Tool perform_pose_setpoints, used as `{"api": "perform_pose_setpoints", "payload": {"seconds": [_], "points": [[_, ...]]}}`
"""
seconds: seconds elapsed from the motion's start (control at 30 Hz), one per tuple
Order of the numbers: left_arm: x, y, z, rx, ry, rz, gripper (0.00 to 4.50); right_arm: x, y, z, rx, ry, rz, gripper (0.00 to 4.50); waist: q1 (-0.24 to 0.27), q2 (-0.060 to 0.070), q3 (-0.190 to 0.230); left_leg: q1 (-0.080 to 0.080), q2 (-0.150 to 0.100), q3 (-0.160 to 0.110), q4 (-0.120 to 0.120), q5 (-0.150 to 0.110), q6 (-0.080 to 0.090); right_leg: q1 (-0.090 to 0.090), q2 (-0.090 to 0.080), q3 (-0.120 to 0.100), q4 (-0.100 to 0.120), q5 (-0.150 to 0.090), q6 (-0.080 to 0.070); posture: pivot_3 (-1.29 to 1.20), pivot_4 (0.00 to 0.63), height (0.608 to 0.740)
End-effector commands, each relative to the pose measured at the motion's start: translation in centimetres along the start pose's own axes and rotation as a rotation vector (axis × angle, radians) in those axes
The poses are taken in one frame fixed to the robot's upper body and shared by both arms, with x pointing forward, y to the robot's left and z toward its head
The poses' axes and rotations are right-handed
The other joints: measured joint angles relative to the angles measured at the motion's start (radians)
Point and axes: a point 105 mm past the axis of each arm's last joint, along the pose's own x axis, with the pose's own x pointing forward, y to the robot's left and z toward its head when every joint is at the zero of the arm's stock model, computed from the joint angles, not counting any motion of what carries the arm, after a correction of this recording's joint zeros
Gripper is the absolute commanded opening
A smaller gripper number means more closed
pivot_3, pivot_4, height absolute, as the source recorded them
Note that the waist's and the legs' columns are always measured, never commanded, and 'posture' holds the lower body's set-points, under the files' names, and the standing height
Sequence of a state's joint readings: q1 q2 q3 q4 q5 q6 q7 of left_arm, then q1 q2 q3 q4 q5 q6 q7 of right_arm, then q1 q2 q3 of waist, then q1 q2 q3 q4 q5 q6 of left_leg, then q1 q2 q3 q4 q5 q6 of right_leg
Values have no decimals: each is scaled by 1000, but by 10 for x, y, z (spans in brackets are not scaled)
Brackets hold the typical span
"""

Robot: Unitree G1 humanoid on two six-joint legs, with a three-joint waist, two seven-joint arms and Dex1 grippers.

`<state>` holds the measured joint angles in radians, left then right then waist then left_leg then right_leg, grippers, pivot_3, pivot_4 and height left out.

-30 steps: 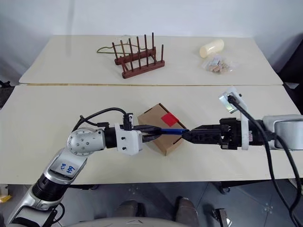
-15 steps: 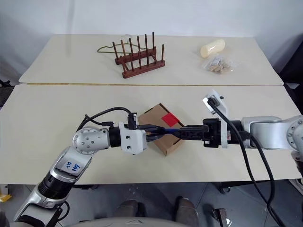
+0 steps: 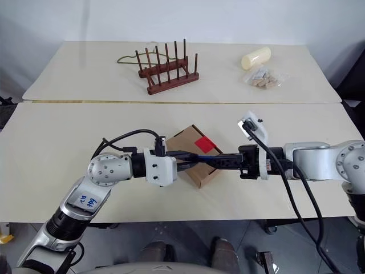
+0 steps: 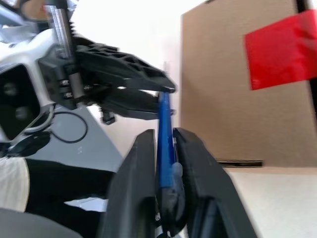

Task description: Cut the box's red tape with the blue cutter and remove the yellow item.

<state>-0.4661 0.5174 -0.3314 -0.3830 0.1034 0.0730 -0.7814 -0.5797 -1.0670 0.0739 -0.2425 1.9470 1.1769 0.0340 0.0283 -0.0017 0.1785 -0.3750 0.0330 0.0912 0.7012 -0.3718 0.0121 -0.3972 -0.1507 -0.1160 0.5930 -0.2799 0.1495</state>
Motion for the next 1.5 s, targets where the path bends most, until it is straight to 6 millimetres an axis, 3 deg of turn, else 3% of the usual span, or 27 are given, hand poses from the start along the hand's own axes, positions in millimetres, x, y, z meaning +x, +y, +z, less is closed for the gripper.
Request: {"api": "perform_pose_setpoints", "payload": {"seconds": [0.03, 0.93, 1.13, 1.27, 1.4, 1.5], "points": [[-1, 5, 14, 48, -34, 15, 417, 1, 10, 8, -22, -29, 40, 150, 0, 0, 0, 0, 0, 0, 0, 0, 0, 0, 0, 0, 0, 0, 0, 0, 150, 740], [-7, 3, 13, 23, -44, -4, 417, -7, 17, 18, 9, -92, 169, 150, 0, 0, 0, 0, 0, 0, 0, 0, 0, 0, 0, 0, 0, 0, 0, 0, 150, 740], [-34, 32, 27, -118, -161, 143, 2288, -27, 25, 20, -22, -94, 212, 150, 0, 0, 0, 0, 0, -1, 0, 0, 0, 0, 0, 0, 0, 0, 0, 0, 150, 740], [-75, 47, 18, -243, -154, 175, 3520, -47, 27, 23, -71, -126, 212, 150, -1, 0, 0, 0, 1, -1, 0, 0, 0, 0, 0, 0, 0, 0, 0, 0, 150, 740], [-112, 63, -6, -381, -88, 273, 3520, -69, 21, 29, -97, -198, 153, 150, -2, 0, 0, 0, 0, 0, 0, 0, 0, 0, 0, 0, 0, 0, 0, 0, 150, 740], [-132, 53, -31, -471, -35, 268, 3520, -90, 4, 29, -106, -266, 36, 150, 2, 0, 0, 0, 0, 0, 0, 0, 0, 0, 0, 0, 0, 0, 0, 0, 150, 740]]}}
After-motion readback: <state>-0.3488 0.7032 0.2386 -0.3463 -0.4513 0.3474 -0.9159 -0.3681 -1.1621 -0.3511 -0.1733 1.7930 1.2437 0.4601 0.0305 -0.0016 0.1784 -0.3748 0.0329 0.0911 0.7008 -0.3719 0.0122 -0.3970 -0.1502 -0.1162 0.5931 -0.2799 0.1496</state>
